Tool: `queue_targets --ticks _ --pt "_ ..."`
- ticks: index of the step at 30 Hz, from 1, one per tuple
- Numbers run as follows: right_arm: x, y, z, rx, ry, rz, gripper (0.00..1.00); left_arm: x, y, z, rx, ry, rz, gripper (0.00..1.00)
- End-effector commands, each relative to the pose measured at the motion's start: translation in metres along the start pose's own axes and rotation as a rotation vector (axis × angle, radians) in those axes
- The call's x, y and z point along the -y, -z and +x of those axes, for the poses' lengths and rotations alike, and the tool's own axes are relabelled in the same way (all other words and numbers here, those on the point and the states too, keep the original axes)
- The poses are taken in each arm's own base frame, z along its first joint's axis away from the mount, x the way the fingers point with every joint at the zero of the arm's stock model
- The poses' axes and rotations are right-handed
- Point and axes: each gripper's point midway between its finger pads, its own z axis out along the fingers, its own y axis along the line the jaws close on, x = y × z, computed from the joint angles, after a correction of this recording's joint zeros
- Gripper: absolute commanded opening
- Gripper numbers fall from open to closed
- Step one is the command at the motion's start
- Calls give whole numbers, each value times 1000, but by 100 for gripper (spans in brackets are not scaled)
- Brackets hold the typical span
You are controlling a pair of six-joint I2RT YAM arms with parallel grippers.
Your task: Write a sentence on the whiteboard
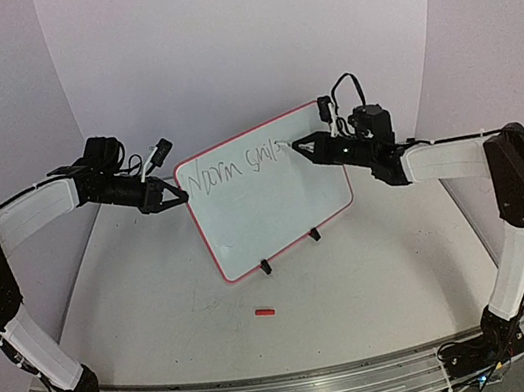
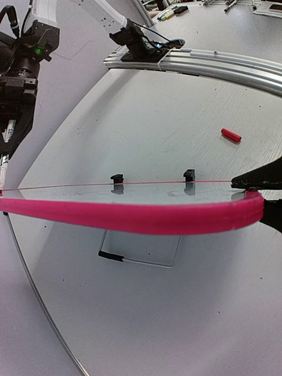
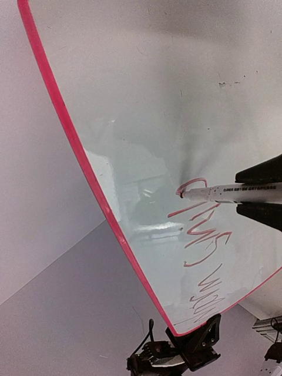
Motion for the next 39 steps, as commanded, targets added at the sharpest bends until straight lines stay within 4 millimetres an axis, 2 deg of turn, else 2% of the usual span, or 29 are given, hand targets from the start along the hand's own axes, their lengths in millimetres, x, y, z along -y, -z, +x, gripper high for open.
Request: queue_targets --ticks 1,8,18,22,30,39 --pt "3 3 11 -15 -11 -2 0 -2 -3 12 -61 -85 -57 0" --pt "9 9 21 -29 -18 22 0 -2 -2 12 -60 -84 -58 0" --pt "14 18 2 40 9 94 0 -2 -1 11 -58 -87 -60 0" --pt "11 19 -3 51 15 93 0 -1 -1 11 -57 -88 -59 0" --pt "8 20 0 39 12 72 0 -2 -1 11 -58 -90 -63 0" --pt "-13 40 -3 34 26 22 0 -2 1 9 -50 -96 -76 0"
